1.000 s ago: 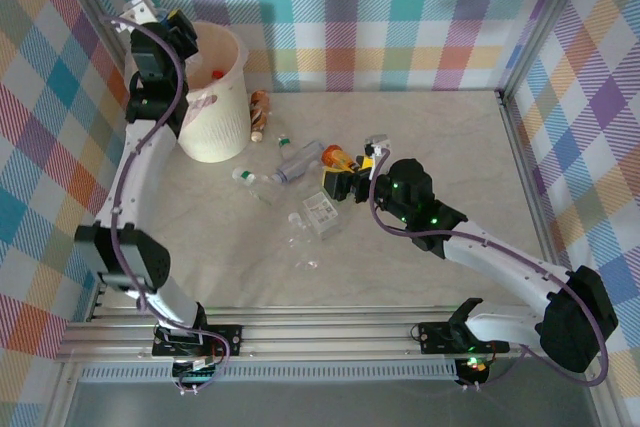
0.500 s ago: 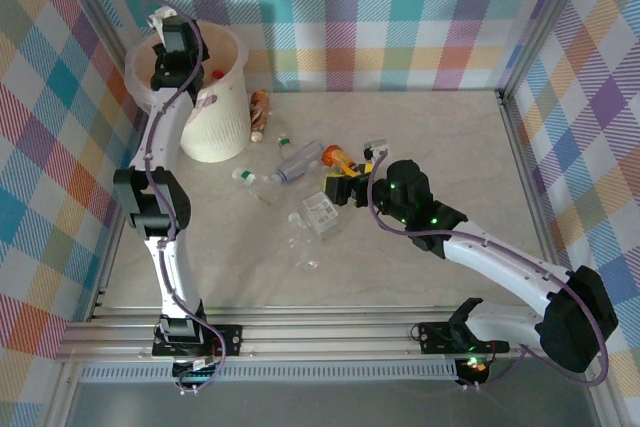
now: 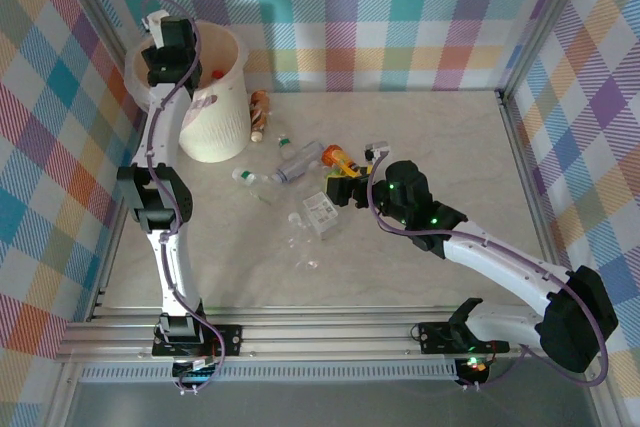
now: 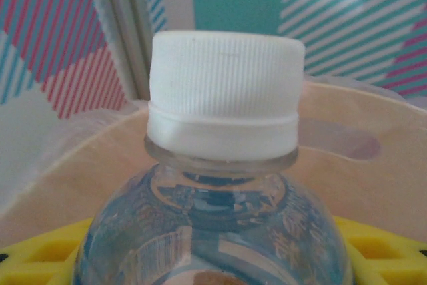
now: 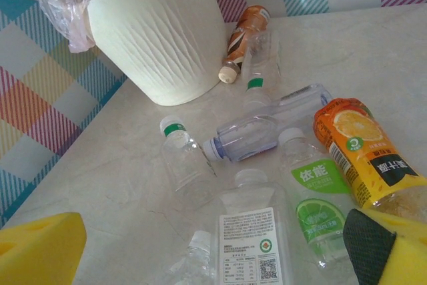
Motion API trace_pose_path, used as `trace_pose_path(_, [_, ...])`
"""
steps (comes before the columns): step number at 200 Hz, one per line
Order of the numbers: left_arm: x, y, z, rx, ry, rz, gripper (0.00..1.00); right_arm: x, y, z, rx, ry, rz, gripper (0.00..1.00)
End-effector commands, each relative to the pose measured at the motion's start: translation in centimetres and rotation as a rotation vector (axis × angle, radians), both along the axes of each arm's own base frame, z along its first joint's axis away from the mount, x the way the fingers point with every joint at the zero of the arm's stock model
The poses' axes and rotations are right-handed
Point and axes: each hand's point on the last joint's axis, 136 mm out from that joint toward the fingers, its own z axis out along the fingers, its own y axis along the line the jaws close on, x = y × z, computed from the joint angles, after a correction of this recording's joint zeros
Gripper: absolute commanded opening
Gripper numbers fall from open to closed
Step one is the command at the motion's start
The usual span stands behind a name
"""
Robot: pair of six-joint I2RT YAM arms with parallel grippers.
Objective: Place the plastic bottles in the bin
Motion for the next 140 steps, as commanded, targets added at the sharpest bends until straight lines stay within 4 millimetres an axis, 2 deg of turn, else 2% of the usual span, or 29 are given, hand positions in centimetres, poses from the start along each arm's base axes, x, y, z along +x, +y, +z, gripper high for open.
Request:
trace_pose_path(1, [-1.0,2.2,0.8,0.042,0.025,0.088,0.57,0.0,-0.2,1.4,0.032,-0.01,-0.024,1.0])
trace_pose_path(28, [-1.3,2.3,1.6,0.029,0.014,0.101,0.68,0.1,-0.5,1.2,0.032,-0.002,-0.044,1.0])
trace_pose_path(50, [-2.3,2.7,2.9,0.007,-0.028,0.146,0.77,0.2,-0.7,0.9,0.023,0.006,-0.054,1.0])
trace_pose_path(100, [-3.4,1.8,4.8,-0.077,-0.085,0.114,0.92,0.7,-0.9,-0.6,-0.009,0.048,-0.087,1.0])
trace_pose_path(140, [-4.1,-0.3,6.1,-0.176,-0.113,0.016,1.0,1.5,-2.3,-2.4,-0.051,0.087,-0.188,1.0])
